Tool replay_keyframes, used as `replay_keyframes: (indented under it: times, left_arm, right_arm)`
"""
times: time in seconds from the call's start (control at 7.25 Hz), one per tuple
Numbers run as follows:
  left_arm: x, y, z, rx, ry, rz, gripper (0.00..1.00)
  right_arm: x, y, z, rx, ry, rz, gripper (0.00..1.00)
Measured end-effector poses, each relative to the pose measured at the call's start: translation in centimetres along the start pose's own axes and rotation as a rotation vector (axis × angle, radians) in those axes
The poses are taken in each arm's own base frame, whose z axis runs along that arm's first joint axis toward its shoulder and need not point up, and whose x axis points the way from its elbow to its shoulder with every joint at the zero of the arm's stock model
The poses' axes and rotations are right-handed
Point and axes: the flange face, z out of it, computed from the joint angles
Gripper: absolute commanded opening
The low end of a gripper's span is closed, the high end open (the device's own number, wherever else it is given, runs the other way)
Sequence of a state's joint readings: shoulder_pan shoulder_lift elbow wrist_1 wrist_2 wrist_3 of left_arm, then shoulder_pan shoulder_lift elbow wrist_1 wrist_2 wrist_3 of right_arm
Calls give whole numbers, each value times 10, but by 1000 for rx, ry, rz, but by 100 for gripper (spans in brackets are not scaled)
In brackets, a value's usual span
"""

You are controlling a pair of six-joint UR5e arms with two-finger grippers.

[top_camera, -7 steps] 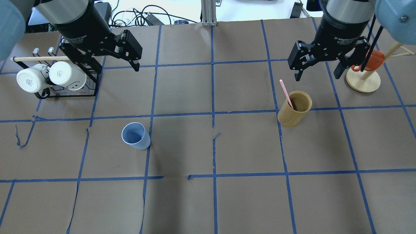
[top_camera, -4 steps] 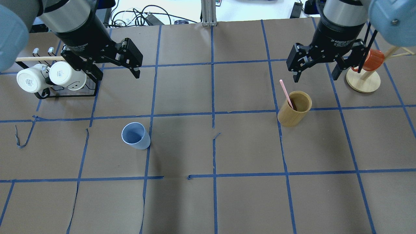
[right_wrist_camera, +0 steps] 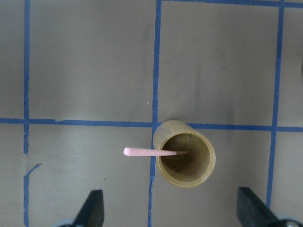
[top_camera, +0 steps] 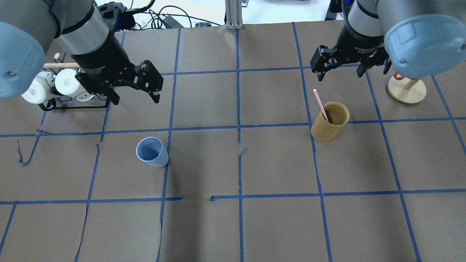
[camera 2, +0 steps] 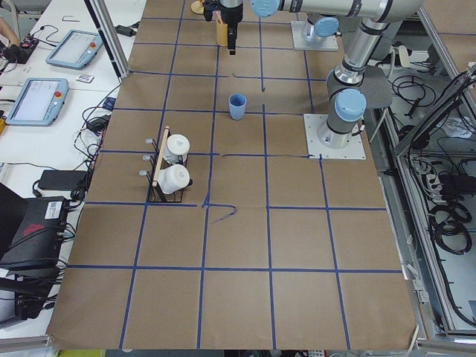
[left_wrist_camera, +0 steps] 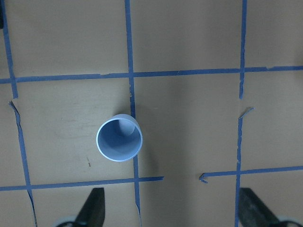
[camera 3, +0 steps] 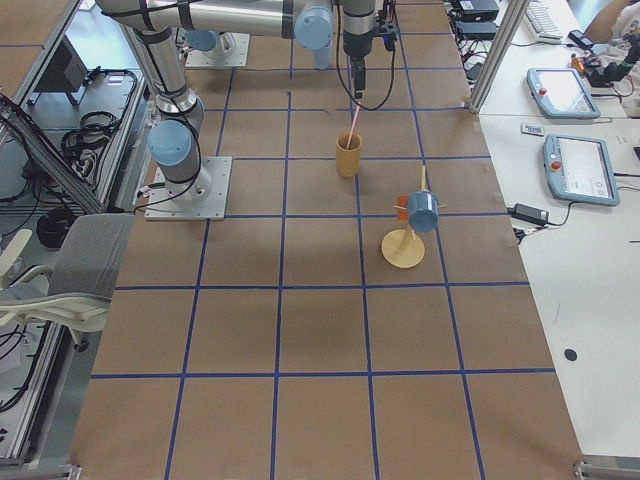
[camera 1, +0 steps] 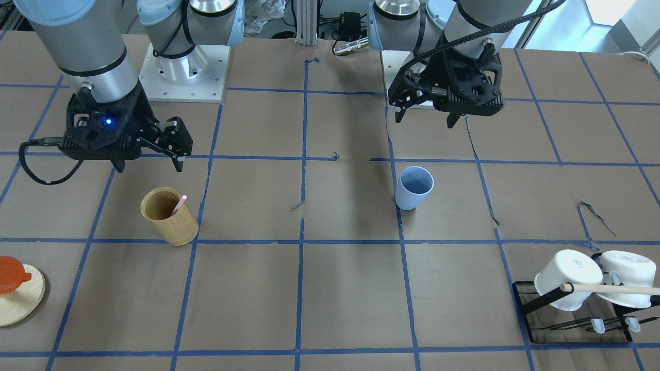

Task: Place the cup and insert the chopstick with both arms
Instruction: 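Lower the left gripper to the blue cup while the right descends to the chopstick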

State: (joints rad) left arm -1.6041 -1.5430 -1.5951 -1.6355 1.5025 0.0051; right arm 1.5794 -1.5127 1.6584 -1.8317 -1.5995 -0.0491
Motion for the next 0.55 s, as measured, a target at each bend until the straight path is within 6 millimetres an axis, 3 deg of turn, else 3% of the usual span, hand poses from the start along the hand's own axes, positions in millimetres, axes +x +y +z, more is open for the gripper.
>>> replay_keyframes:
  times: [0.28, 0.55]
  left_arm:
    - [-8, 1, 24, -43, 4, 22, 99]
    - [-26, -10, 61, -71, 13, 35, 99]
  right_arm:
    - [-9, 6, 38, 54, 2, -38, 98]
    - [-12, 15, 63, 74, 5, -67, 80]
